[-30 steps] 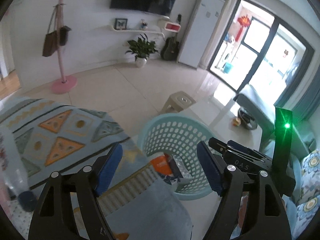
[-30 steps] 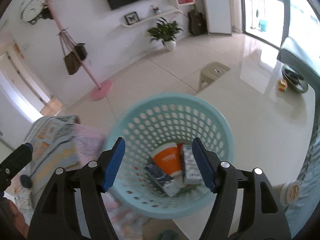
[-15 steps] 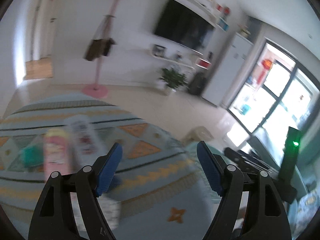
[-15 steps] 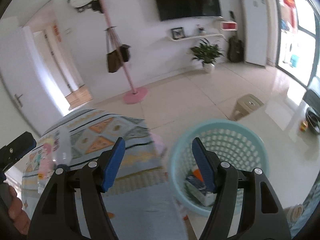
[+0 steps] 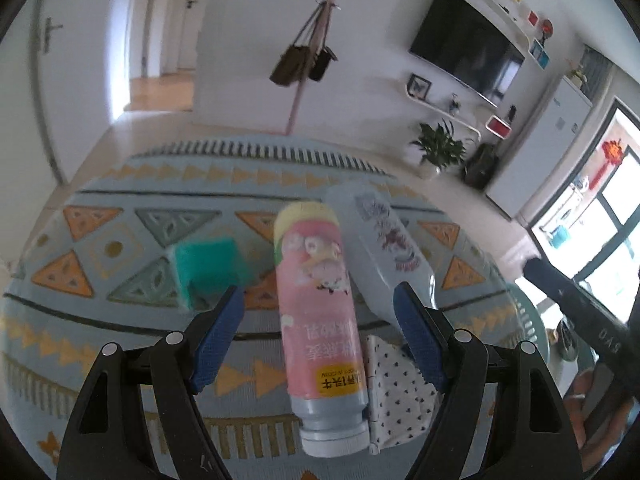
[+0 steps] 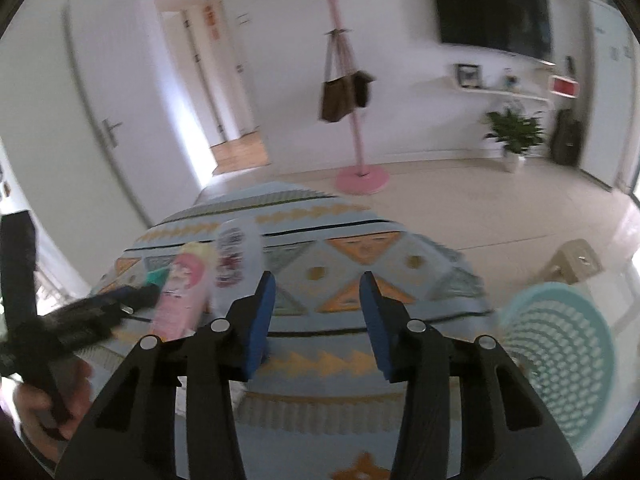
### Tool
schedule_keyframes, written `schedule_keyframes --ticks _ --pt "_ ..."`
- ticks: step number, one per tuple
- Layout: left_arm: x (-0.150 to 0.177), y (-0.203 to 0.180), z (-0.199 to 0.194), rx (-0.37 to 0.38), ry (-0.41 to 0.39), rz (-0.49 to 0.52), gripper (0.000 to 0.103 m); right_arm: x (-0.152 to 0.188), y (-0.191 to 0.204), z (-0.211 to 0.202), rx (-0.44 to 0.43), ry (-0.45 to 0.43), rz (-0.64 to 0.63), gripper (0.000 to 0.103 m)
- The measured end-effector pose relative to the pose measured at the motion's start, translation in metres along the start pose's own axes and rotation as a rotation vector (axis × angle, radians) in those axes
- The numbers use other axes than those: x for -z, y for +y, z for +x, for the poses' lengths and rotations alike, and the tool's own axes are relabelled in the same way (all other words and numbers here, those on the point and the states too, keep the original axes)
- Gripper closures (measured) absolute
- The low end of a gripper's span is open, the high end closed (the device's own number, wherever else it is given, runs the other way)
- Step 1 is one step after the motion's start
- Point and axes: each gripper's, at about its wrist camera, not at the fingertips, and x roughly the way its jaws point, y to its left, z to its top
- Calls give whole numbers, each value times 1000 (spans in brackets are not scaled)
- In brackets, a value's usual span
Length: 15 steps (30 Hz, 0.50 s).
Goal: Collect trash
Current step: 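Grasp the pink squeeze bottle with the left tool while the right tool grasps the clear bottle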
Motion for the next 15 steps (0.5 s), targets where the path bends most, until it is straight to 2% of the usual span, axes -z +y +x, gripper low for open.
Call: schedule_keyframes --ticks 4,8,9,11,15 --pt "1 6 18 -8 35 -6 31 -8 19 25 -58 45 -27 63" --pt "5 10 32 -6 74 -12 50 -16 32 46 -93 92 -39 63" --pt "6 10 34 4 83 -15 52 -17 36 51 -98 105 -40 63" --pt "9 16 34 37 86 -36 54 -16 43 61 -104 126 -43 62" --pt "16 26 25 43 68 -63 55 -14 56 83 -89 170 -68 52"
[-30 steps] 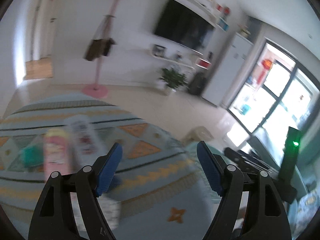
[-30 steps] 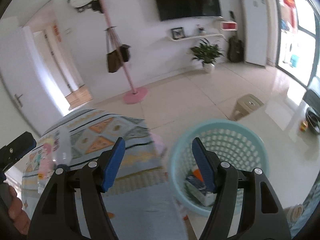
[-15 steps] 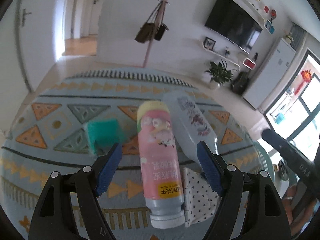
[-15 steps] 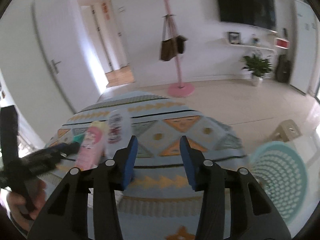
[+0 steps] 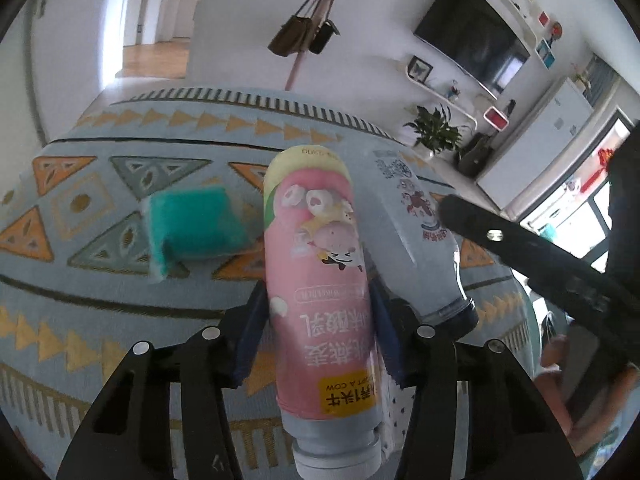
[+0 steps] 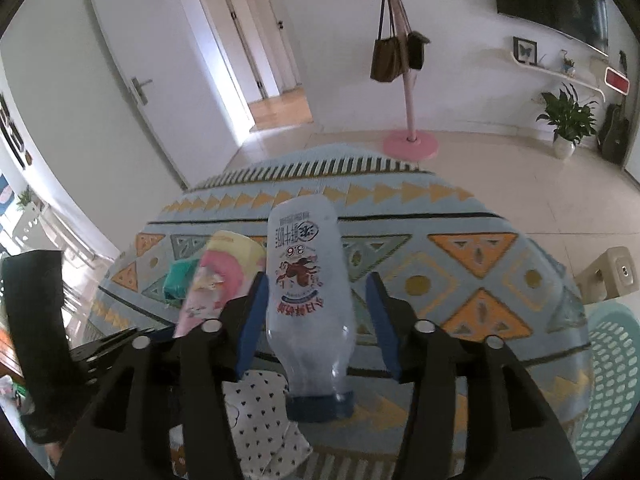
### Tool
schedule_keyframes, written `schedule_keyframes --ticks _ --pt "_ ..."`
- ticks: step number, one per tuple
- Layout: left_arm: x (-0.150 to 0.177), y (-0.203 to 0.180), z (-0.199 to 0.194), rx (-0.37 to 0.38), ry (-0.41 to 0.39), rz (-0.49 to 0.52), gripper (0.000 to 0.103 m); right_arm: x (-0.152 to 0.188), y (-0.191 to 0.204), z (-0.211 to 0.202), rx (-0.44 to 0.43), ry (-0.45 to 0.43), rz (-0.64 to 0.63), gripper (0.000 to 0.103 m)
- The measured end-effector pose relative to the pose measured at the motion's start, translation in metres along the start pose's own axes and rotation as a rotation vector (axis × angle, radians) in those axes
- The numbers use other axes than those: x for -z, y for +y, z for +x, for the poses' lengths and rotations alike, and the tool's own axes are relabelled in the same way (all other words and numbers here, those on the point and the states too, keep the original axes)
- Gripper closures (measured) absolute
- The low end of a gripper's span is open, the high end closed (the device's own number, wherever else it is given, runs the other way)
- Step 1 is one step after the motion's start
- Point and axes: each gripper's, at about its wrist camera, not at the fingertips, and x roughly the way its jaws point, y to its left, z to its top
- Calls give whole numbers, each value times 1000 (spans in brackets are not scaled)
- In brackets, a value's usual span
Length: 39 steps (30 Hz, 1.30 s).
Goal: Collect trash
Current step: 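Grasp the pink squeeze bottle with the left tool while the right tool grasps the clear bottle, then carry both bottles over the blue basket and open both tools to drop them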
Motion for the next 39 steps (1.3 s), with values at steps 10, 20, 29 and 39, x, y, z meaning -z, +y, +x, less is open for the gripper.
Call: schedule_keyframes --ticks 10,20,29,39 --pt "13 20 -19 17 -23 -25 55 4 9 38 62 64 -26 48" --pt "7 7 -34 35 -72 8 56 6 -5 23 23 21 4 50" --pt "-6 -28 -65 64 -176 64 56 4 -18 -46 27 -125 6 50" --pt "-22 -97 -91 110 -245 186 57 11 -61 -144 121 -328 63 50"
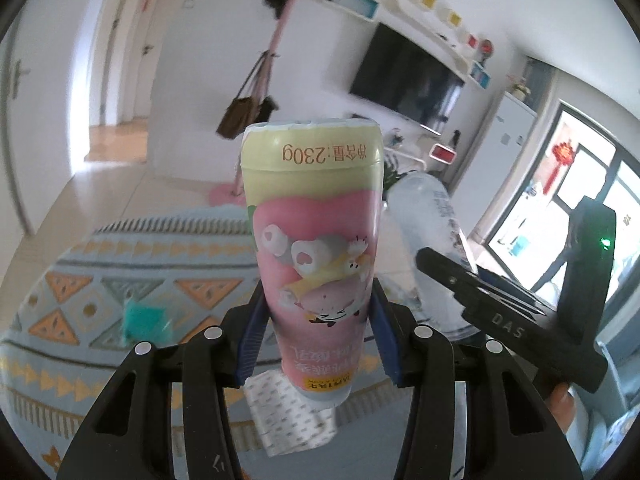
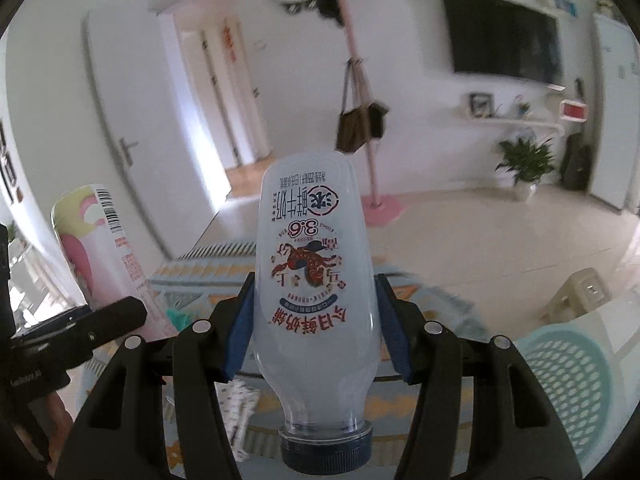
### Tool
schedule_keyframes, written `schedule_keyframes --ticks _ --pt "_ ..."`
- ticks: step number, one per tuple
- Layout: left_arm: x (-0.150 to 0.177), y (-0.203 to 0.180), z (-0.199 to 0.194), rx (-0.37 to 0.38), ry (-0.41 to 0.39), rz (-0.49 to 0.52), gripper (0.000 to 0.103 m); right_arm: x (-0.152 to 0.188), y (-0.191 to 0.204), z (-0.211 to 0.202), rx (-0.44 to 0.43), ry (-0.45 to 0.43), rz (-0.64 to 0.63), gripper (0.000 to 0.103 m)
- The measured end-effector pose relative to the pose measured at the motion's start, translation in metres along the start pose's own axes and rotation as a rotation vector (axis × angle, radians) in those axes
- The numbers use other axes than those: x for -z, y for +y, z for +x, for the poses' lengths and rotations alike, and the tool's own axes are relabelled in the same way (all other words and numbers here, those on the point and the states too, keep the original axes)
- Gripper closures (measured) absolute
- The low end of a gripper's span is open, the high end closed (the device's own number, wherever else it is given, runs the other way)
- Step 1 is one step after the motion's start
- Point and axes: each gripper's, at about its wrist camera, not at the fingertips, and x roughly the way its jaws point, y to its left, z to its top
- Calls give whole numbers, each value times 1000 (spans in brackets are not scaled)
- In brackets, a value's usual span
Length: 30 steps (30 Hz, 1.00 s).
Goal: Collect trash
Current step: 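Carry both bottles over the blue basket and open both tools to drop them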
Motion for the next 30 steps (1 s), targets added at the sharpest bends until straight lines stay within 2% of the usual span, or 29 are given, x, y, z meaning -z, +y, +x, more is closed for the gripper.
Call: schedule_keyframes --ticks 7,14,21,30 --pt "-11 -65 17 44 -15 100 56 -4 -64 -50 117 -85 70 50" --pt "-6 -128 51 115 27 195 56 12 -137 -79 259 -101 168 50" --pt "10 -185 101 199 104 266 56 51 -209 -74 381 -44 295 50" --pt "47 -230 167 263 249 311 56 103 -274 -64 432 54 442 50"
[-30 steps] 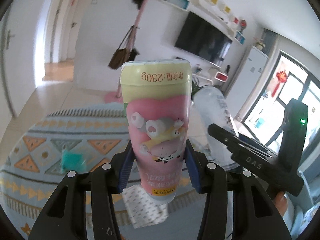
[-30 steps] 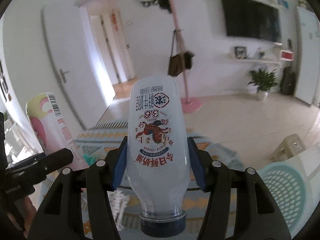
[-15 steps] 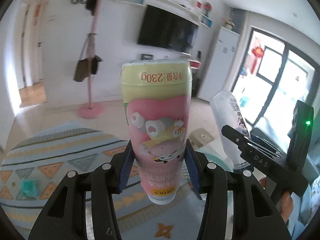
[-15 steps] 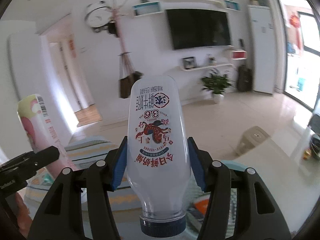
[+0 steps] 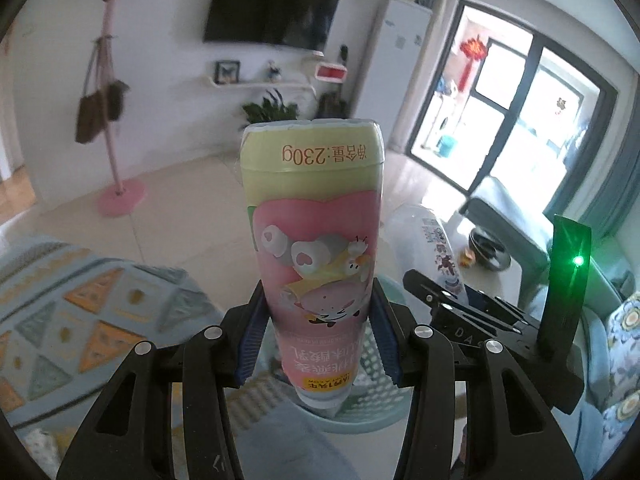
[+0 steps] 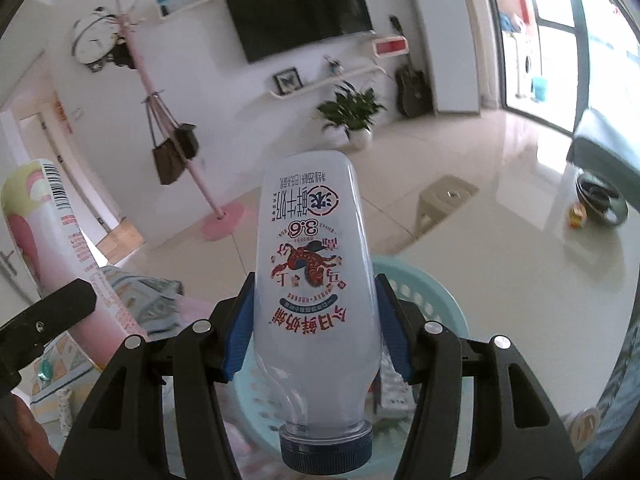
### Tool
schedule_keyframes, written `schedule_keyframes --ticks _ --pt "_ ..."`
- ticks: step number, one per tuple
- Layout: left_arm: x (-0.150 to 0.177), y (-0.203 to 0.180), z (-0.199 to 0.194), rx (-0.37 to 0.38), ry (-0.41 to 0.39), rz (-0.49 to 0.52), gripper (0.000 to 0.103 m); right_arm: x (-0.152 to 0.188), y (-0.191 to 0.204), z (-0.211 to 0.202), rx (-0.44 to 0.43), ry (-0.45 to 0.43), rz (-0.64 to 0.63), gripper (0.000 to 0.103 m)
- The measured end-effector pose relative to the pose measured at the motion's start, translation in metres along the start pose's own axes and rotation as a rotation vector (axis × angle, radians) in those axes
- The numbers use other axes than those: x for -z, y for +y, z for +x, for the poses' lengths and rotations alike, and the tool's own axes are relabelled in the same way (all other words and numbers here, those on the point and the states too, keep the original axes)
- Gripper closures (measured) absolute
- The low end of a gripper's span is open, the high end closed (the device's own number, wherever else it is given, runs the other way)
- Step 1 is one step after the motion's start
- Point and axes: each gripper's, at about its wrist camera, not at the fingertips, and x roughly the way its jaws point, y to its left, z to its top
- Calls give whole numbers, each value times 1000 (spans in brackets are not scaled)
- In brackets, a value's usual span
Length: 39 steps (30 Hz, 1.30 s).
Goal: Collect trash
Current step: 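Carry both bottles over the blue basket and open both tools to drop them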
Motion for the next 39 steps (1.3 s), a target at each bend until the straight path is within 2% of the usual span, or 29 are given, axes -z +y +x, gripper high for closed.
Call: schedule_keyframes --ticks 9,11,13,16,24,32,39 --pt "20 -10 56 11 145 18 56 26 -34 25 51 127 56 48" --pt "20 -10 59 6 151 19 54 27 -39 25 59 136 82 48" --pt "21 -10 56 -29 119 34 49 25 -39 23 45 132 84 48" --pt "22 -5 46 -26 101 26 42 24 -39 15 53 120 80 47" --pt "27 8 21 -23 72 -14 42 24 -17 -4 31 99 39 47" --pt "34 34 -38 -27 -31 -93 42 17 48 -39 -43 29 -87 47" --pt "36 67 -108 -93 -158 -149 42 20 119 -72 -160 -26 -194 47"
